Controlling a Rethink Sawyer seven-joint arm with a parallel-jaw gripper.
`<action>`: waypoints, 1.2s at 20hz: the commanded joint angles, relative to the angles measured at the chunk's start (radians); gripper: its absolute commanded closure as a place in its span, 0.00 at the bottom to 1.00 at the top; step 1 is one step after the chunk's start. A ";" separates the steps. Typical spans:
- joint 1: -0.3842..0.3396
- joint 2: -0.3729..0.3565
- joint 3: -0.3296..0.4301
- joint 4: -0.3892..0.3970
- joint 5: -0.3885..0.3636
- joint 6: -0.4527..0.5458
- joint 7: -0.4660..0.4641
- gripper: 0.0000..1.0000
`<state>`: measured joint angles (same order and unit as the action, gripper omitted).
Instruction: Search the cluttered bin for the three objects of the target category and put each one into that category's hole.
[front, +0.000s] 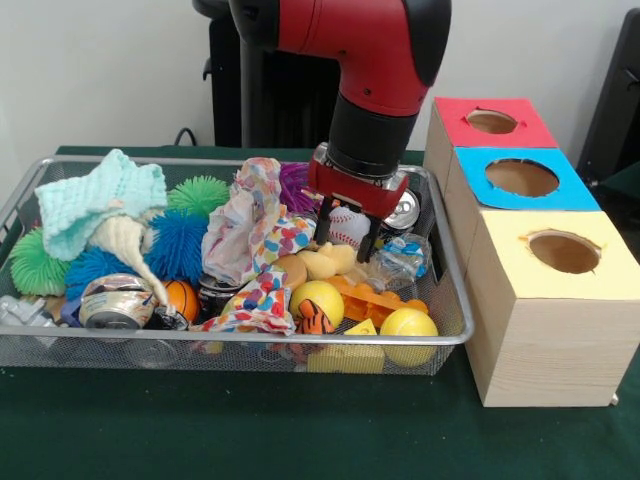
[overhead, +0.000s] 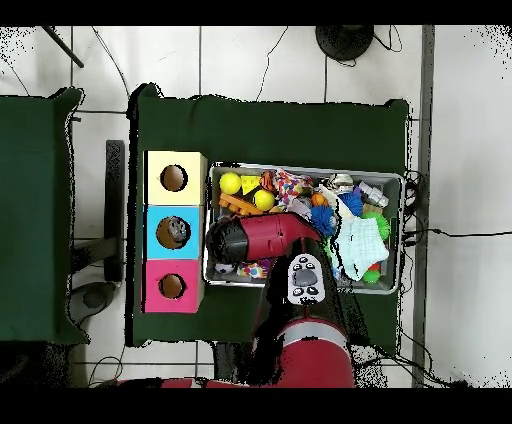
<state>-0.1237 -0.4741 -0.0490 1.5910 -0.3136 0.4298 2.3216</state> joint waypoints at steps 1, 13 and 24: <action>0.010 0.020 -0.008 -0.042 -0.062 0.165 -0.072 0.00; 0.059 0.100 -0.024 -0.089 -0.012 0.106 0.055 0.00; 0.060 0.060 -0.033 -0.075 0.003 0.150 0.031 0.00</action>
<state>-0.0730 -0.4202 -0.0918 1.5457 -0.3132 0.4795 2.3216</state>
